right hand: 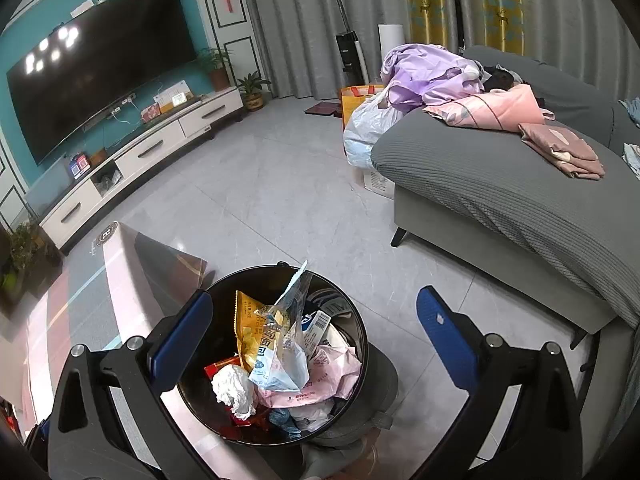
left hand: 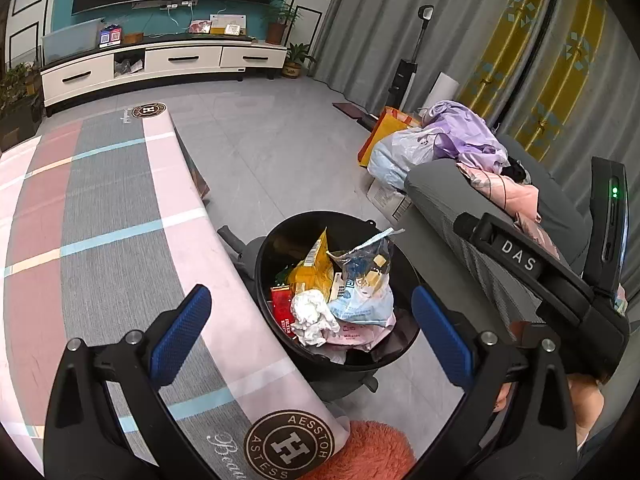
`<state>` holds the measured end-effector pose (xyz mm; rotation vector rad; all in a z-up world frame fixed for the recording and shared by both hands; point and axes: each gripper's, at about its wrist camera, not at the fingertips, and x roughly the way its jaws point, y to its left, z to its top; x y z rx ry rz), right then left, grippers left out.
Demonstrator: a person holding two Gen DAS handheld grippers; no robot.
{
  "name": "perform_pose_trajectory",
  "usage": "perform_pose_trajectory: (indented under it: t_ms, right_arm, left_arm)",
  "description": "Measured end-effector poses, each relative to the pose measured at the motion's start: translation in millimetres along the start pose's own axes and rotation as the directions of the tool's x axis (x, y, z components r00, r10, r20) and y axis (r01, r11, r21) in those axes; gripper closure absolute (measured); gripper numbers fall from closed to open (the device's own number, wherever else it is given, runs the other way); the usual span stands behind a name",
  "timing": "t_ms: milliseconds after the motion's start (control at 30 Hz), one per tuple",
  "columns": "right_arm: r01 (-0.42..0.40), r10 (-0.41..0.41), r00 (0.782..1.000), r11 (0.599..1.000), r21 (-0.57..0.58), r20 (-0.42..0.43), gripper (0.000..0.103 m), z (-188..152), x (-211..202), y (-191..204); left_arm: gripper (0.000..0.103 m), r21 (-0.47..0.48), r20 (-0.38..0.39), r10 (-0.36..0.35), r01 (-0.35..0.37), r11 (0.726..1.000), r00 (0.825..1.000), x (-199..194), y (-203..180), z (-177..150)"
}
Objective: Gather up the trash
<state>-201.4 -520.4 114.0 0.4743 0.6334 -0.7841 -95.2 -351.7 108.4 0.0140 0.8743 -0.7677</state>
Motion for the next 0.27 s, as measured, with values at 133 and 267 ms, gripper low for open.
perform_pose_trajectory:
  t_ms: [133,267]
  right_arm:
    - [0.0,0.0,1.0,1.0,-0.004,0.0,0.003,-0.4,0.0,0.6]
    - [-0.001,0.001,1.0,1.0,-0.004,0.0,0.003,0.1,0.3,1.2]
  left_arm:
    - [0.003,-0.005,-0.001,0.0,0.0,1.0,1.0,0.3,1.6,-0.5]
    - [0.003,-0.006,0.01,0.005,-0.005,1.0,1.0,-0.8,2.0,-0.7]
